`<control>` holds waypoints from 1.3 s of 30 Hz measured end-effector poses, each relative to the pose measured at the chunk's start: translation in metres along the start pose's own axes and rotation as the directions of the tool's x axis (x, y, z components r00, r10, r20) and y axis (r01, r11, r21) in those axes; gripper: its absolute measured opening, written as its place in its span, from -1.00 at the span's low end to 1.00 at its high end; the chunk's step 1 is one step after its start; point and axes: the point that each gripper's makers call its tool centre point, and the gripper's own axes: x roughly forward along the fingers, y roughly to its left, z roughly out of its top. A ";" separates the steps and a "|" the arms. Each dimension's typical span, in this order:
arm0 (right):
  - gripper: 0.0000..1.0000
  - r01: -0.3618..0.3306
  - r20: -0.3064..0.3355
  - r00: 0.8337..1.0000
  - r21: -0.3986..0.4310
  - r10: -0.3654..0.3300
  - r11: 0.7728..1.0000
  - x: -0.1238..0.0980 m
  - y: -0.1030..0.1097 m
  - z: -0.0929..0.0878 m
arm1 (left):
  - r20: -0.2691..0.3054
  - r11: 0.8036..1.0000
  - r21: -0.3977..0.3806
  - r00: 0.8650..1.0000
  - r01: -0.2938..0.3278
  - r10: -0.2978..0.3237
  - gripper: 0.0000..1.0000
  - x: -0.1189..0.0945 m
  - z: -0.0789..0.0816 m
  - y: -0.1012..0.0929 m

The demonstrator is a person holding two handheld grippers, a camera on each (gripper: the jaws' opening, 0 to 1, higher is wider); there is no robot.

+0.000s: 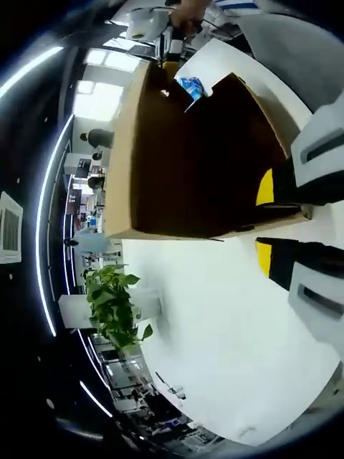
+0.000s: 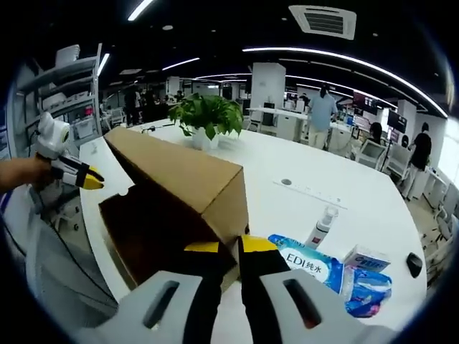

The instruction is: Operate the shoe box by opening the lid, removing the specified soft item, and placing it in the target area until the item is outside and the box remains undamaged.

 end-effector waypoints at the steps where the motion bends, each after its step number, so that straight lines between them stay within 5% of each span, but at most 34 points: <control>1: -0.85 0.000 0.001 1.000 -0.005 0.000 1.000 -0.001 0.001 0.000 | 0.003 1.000 0.003 1.000 0.001 -0.001 -0.66 -0.001 0.002 0.000; 13: -0.78 -0.021 0.013 1.000 -0.085 0.023 0.996 -0.012 0.016 -0.011 | 0.081 0.997 0.067 0.996 0.031 -0.036 -0.58 -0.010 0.019 -0.010; 39: -0.62 -0.115 -0.043 0.993 -0.240 0.108 0.964 -0.021 0.046 -0.050 | 0.089 0.986 0.140 0.991 0.089 -0.102 -0.37 -0.018 -0.004 -0.022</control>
